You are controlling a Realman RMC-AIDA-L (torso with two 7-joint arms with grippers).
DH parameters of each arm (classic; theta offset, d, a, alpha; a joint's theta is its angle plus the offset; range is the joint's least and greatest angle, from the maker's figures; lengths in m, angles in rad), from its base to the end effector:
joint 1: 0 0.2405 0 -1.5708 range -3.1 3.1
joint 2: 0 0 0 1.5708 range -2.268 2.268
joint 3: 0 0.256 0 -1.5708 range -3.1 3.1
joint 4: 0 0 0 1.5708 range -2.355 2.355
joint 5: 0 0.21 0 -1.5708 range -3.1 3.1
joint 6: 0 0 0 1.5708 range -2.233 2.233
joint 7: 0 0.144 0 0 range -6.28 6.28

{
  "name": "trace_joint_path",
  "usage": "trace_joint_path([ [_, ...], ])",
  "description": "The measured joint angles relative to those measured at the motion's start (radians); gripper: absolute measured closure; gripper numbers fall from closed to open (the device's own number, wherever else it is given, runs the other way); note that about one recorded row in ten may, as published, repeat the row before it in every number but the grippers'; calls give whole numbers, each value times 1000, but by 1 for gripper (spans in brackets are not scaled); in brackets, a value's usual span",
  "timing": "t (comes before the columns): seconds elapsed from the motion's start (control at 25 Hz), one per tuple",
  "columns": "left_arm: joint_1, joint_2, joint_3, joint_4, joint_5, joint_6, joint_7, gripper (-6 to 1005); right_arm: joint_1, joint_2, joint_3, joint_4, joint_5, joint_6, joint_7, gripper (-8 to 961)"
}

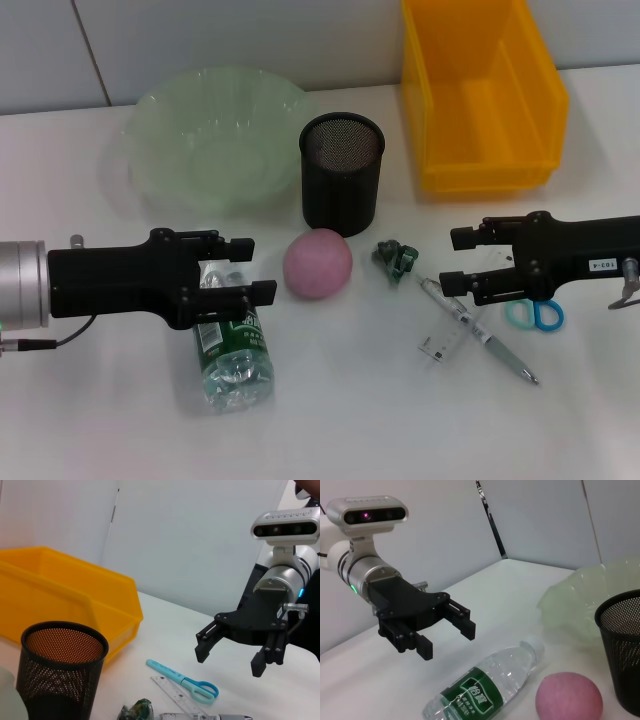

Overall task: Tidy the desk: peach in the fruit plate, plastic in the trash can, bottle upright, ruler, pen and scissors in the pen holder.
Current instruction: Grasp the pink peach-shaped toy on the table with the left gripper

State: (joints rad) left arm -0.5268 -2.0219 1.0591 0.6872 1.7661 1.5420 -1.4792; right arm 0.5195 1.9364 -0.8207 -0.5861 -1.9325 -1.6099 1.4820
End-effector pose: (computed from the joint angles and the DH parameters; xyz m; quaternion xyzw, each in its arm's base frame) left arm -0.2316 0.3299 -0.0115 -0.9543 -0.1865 -0.2283 0.0497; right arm 0.2816 0.3262 0.0310 -0.9410 0.2521 0.2083 0.0867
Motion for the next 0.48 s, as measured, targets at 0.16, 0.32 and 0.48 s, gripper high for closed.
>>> trace_joint_path([
  [0.16, -3, -1, 3, 0, 2, -2, 0, 337, -1, 0, 0, 1, 0, 0, 0, 130],
  [0.32, -4, -3, 2, 0, 2, -6, 1, 337, -3, 2, 0, 3, 0, 0, 5, 130],
  [0.48, -6, -5, -2, 0, 2, -7, 9, 338, -3, 2, 0, 4, 0, 0, 8, 130],
])
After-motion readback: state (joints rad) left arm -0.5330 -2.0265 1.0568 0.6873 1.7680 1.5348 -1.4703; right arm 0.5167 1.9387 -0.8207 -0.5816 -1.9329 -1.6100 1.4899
